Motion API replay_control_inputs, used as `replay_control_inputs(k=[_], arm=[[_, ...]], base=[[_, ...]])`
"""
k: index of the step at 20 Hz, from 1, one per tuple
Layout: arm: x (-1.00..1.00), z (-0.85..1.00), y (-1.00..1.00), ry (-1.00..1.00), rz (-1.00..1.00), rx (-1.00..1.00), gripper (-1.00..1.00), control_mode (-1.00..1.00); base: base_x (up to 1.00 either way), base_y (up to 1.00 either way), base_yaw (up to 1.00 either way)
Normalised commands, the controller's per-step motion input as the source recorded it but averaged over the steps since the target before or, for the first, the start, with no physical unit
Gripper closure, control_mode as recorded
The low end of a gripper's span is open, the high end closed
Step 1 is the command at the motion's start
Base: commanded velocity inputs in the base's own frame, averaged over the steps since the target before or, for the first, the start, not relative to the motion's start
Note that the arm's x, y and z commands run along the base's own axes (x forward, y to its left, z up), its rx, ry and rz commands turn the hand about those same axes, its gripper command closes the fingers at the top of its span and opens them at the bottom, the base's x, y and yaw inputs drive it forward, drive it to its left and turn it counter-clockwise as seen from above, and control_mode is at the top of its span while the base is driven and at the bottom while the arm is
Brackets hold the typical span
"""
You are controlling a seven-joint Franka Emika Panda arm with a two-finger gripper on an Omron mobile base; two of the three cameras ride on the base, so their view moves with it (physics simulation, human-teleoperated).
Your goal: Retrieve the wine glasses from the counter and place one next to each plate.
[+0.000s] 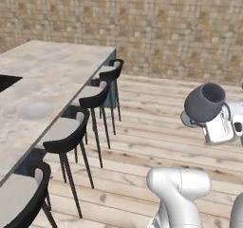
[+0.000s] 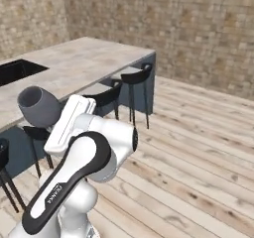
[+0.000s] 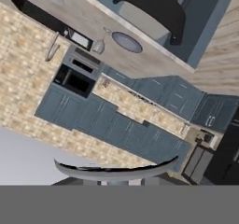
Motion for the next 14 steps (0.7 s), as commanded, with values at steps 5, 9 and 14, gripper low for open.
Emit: replay_control_inputs(k=[5,9,14], arm=[[0.00,0.00,0.00,0.00,0.00,0.00,1.00,1.00],[0.00,0.00,0.00,0.00,0.00,0.00,1.00,1.00],[0.00,0.00,0.00,0.00,0.00,0.00,1.00,1.00]], base=[[0.14,-0.19,0.91],[-0.04,0.00,1.00],[-0.12,-0.01,1.00]])
